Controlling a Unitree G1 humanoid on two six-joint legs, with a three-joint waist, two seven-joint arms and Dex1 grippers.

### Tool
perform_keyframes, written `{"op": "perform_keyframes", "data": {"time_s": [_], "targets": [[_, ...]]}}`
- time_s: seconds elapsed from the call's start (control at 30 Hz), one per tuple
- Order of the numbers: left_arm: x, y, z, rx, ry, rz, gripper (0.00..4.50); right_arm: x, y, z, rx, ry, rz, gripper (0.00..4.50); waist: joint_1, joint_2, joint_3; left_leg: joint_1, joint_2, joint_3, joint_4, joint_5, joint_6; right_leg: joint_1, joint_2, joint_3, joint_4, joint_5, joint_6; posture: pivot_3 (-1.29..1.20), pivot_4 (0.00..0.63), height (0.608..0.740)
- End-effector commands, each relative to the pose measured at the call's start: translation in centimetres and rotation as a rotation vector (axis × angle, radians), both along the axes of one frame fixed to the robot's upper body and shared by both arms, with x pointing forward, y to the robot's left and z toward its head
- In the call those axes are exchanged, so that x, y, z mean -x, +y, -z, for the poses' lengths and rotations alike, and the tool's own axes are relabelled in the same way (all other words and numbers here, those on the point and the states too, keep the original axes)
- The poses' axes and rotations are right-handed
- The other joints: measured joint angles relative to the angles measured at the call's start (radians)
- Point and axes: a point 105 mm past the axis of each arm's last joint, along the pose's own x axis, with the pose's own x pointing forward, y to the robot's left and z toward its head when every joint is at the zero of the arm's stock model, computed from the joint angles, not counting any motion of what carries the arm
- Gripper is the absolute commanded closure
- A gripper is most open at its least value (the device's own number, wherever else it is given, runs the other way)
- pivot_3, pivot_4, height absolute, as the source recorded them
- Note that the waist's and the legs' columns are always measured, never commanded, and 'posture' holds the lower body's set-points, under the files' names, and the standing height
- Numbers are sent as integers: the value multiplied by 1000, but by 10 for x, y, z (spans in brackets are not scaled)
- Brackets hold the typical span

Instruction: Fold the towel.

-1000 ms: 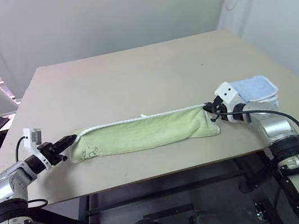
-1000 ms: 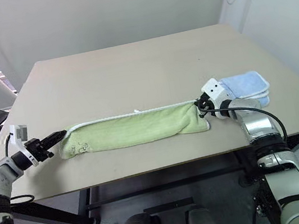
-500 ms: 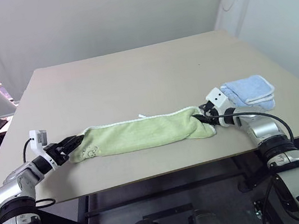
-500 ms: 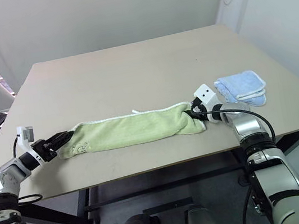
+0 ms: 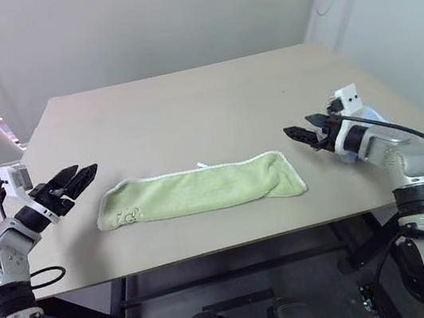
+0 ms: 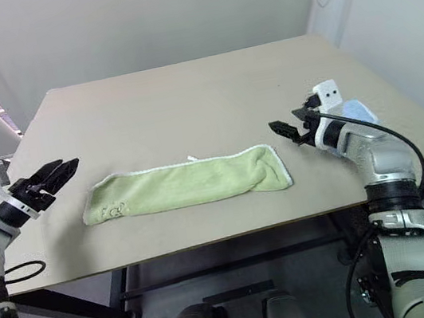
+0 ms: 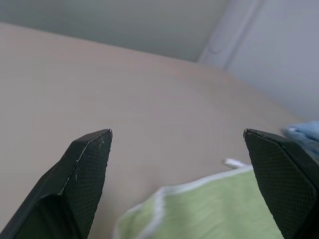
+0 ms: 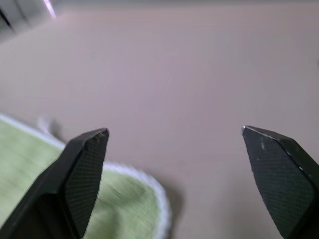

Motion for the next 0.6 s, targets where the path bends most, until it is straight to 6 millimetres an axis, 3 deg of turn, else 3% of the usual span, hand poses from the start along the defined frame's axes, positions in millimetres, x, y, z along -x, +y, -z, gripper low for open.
{"op": "perform_keyframes", "data": {"time_s": [0.03, 0.2, 0.37, 0.6], "targets": [[10, -16, -17, -24, -41, 81, 40, 10, -10, -11, -58, 15, 58, 47, 1, 0, 0, 0, 0, 0, 0, 0, 0, 0, 0, 0, 0, 0, 0, 0, 0, 736], [30, -52, 14, -191, 48, 260, 40, 37, -7, 4, -329, 246, 43, 47, 3, 1, 0, 0, 0, 0, 0, 0, 0, 1, -1, 0, -1, -2, -4, 0, 0, 736], [36, -73, 27, -229, 64, 352, 40, 64, -3, 11, -683, 478, -2, 47, 6, 1, 0, 0, 0, 0, 0, 0, 0, 1, -1, 0, 0, -2, -5, 0, 0, 736], [37, -90, 36, -233, 78, 429, 40, 89, 17, 42, -817, 598, -10, 47, 3, 2, -1, 0, 0, 0, -1, 0, 0, 1, -1, 0, -2, -2, -5, 0, 0, 736]]}}
